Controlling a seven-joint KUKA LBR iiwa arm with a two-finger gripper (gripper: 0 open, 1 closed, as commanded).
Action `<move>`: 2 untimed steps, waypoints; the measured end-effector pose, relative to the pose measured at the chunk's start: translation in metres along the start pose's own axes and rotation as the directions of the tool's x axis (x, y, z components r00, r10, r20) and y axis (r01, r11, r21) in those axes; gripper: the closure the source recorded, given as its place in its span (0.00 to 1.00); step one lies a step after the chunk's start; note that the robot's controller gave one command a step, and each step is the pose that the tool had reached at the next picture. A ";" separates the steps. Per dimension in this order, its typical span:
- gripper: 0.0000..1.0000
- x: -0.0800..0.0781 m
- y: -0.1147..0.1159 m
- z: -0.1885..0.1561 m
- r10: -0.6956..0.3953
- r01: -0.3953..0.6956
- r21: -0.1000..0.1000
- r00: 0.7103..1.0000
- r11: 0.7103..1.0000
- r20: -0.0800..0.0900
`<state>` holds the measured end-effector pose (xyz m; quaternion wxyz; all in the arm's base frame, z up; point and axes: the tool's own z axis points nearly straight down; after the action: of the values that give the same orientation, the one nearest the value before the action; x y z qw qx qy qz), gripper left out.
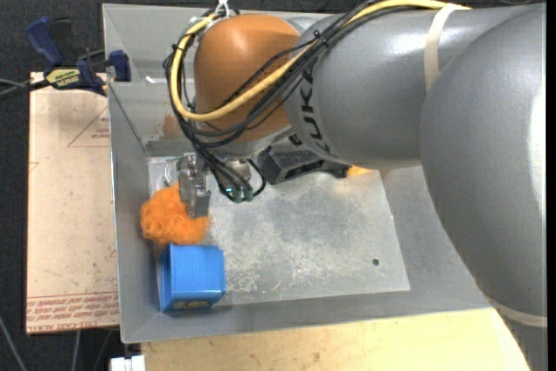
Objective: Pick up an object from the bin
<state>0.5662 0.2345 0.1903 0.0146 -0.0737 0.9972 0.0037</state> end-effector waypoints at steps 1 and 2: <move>0.00 0.024 0.002 0.031 0.015 -0.015 0.004 1.000 1.000 -0.019; 0.00 0.021 0.001 0.029 0.017 -0.017 0.003 1.000 1.000 -0.013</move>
Offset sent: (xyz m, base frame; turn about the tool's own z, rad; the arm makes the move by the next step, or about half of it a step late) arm 0.0000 0.0000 0.0000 0.0000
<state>0.5455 0.2331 0.1611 0.0081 -0.0654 0.9978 0.0020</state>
